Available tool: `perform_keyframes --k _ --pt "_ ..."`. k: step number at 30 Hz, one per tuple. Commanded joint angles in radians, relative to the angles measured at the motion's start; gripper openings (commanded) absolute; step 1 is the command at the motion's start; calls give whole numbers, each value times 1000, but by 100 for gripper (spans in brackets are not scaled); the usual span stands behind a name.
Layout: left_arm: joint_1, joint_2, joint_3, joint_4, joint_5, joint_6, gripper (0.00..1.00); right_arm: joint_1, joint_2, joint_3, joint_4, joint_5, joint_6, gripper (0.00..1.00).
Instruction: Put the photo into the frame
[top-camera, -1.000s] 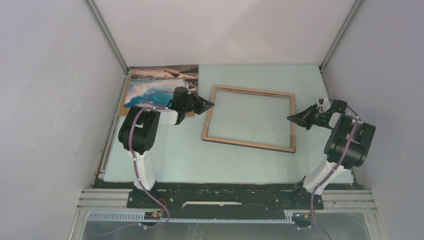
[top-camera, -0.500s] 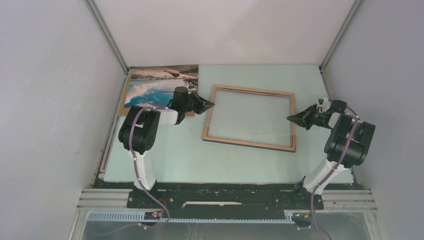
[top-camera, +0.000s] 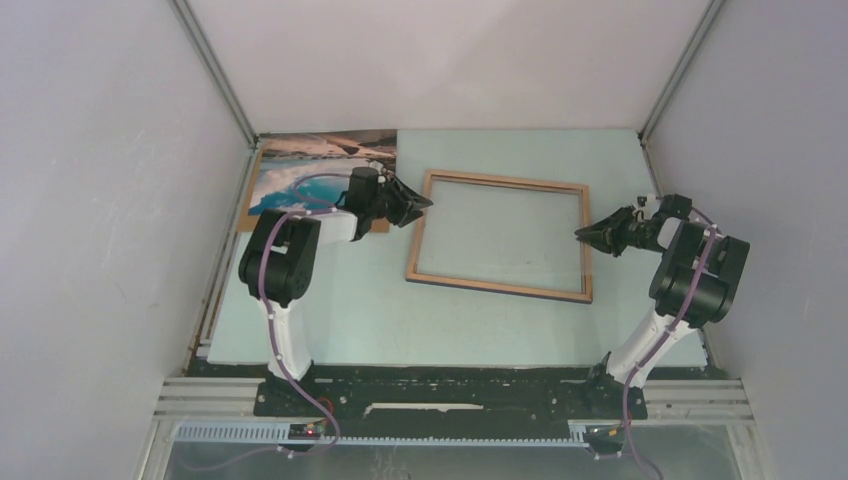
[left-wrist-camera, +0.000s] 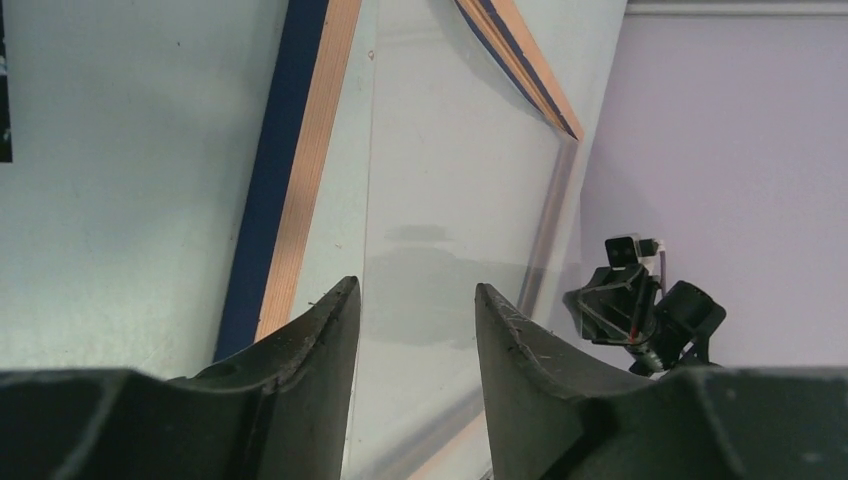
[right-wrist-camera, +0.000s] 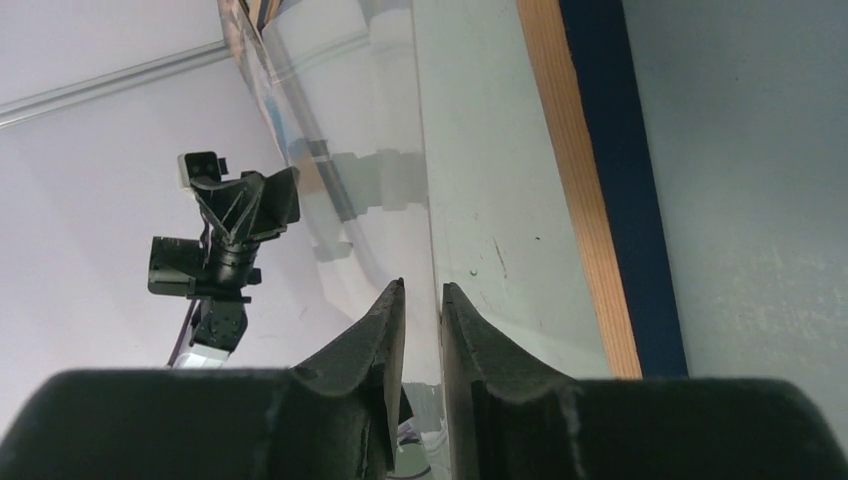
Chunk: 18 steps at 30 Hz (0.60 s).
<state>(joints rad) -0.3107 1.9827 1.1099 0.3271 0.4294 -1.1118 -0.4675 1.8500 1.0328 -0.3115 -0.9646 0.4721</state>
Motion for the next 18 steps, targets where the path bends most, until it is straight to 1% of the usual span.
perform_keyframes --k 1,6,11,15,18 --pt "5 28 87 -57 -1 90 49 -2 24 46 -33 13 -23 28" --pt "4 66 108 -66 -4 109 45 5 74 83 -25 9 -11 29" --pt "7 93 134 -65 0 137 39 1 148 115 27 -15 12 29" --pt "11 107 164 -60 11 173 39 5 191 146 63 -8 8 27" --pt "17 130 175 -41 28 162 39 15 216 170 112 -29 38 25"
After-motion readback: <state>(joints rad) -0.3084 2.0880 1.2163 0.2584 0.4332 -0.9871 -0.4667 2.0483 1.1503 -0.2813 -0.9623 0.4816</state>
